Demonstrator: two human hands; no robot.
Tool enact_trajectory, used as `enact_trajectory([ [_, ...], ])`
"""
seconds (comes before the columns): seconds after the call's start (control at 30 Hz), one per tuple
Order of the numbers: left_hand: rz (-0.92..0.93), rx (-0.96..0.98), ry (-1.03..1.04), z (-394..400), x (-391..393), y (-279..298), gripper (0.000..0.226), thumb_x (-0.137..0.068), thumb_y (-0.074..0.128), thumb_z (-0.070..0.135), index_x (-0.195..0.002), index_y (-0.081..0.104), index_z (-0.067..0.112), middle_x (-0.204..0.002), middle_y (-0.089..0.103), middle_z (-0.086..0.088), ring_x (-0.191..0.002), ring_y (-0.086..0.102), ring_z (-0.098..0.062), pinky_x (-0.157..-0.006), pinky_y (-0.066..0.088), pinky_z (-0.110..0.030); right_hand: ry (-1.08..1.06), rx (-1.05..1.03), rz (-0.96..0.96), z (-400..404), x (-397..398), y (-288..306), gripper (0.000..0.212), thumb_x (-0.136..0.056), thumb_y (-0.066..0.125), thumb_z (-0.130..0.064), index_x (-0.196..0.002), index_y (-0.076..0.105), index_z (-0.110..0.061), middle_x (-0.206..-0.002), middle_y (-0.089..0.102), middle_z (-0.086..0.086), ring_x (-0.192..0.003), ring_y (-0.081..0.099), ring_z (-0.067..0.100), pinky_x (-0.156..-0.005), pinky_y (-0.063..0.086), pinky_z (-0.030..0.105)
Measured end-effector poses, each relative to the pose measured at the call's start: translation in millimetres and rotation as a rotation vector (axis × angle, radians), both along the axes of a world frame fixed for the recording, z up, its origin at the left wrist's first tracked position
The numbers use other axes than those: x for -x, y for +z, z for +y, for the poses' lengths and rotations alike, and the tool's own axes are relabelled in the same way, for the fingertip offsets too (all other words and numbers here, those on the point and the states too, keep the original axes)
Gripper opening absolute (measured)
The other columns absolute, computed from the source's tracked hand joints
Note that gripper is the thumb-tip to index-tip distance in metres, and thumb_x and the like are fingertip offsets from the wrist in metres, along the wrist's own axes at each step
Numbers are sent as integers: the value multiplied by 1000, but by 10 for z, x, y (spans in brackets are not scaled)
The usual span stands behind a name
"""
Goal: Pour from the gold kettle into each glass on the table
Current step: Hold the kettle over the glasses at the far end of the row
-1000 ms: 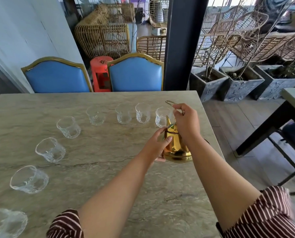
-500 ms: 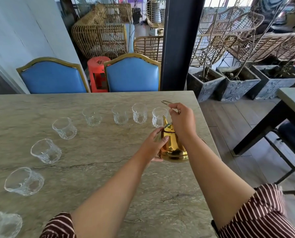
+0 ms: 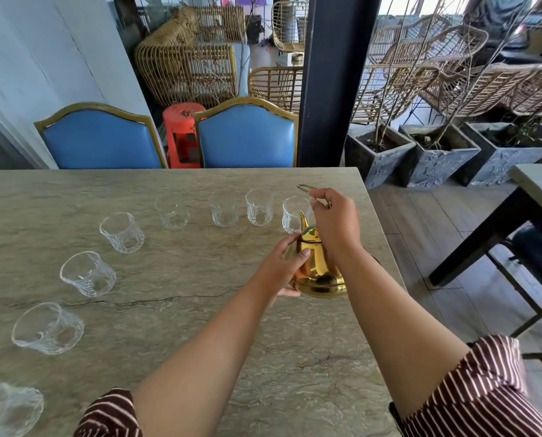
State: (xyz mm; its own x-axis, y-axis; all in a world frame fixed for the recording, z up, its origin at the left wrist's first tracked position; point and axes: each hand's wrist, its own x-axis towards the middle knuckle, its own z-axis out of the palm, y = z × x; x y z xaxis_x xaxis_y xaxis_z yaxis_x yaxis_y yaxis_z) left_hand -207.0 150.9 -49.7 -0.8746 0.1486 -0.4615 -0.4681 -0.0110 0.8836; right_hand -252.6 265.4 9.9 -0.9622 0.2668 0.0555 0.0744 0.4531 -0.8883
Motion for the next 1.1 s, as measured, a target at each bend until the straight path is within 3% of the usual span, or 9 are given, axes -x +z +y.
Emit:
enact_trajectory([
  [0.13, 6, 9, -2, -13, 3, -1, 53, -94, 66, 35, -141, 46, 47, -129, 47, 1, -103, 59, -21, -89, 56, -59, -2, -3, 6, -6, -1, 0, 26, -97, 56, -17, -120, 67, -20, -85, 60, -12, -90, 69, 27, -76, 58, 43],
  [0.3, 20, 12, -2, -33, 8, -25, 55, -94, 67, 34, -143, 45, 45, -123, 49, 3, -97, 60, -17, -90, 56, -60, 3, -9, 44, -6, 8, -33, 26, -97, 57, -18, -120, 67, -21, -110, 70, -4, -60, 59, 14, -58, 52, 32],
  [0.47, 33, 40, -14, -50, 13, -33, 56, -93, 67, 35, -143, 44, 47, -121, 54, 1, -92, 62, -11, -90, 56, -58, -10, 18, 50, -3, -9, -50, 25, -97, 57, -18, -120, 67, -21, -115, 69, -5, -74, 67, 17, -55, 48, 24],
  [0.63, 56, 72, -36, -78, 14, -59, 57, -95, 65, 33, -145, 42, 45, -112, 57, 12, -91, 62, -8, -93, 54, -59, -23, 105, 58, 6, -53, -147, 22, -96, 58, -17, -115, 68, -22, -102, 70, -3, -57, 52, 6, -49, 41, 20],
  [0.77, 102, 112, -73, -95, -19, -81, 58, -96, 63, 31, -146, 37, 47, -144, 52, -1, -101, 62, -15, -90, 54, -55, -22, 171, 54, 20, -151, -225, 21, -97, 58, -18, -114, 67, -24, -87, 66, -3, -46, 39, 1, -45, 32, 14],
  [0.87, 118, 114, -98, -132, -23, -121, 62, -97, 62, 31, -149, 34, 47, -153, 43, 0, -102, 59, -13, -91, 52, -54, -26, 240, 62, 2, -220, -273, 22, -97, 57, -14, -114, 66, -24, -74, 56, -11, -48, 37, 0, -45, 32, 11],
  [0.97, 132, 117, -111, -184, -19, -146, 64, -96, 64, 32, -150, 32, 49, -159, 35, 4, -112, 56, -19, -78, 52, -37, -52, 302, 90, -50, -286, -340, 22, -96, 58, -11, -114, 67, -21, -67, 50, -16, -46, 34, 1, -43, 32, 11],
  [1.1, 124, 81, -98, -291, 10, -169, 70, -92, 69, 33, -150, 33, 46, -162, 29, 4, -138, 41, -30, -103, 39, -49, -91, 340, 119, -147, -357, -383, 21, -96, 59, -11, -111, 68, -23, -64, 54, -15, -46, 34, 6, -44, 32, 21],
])
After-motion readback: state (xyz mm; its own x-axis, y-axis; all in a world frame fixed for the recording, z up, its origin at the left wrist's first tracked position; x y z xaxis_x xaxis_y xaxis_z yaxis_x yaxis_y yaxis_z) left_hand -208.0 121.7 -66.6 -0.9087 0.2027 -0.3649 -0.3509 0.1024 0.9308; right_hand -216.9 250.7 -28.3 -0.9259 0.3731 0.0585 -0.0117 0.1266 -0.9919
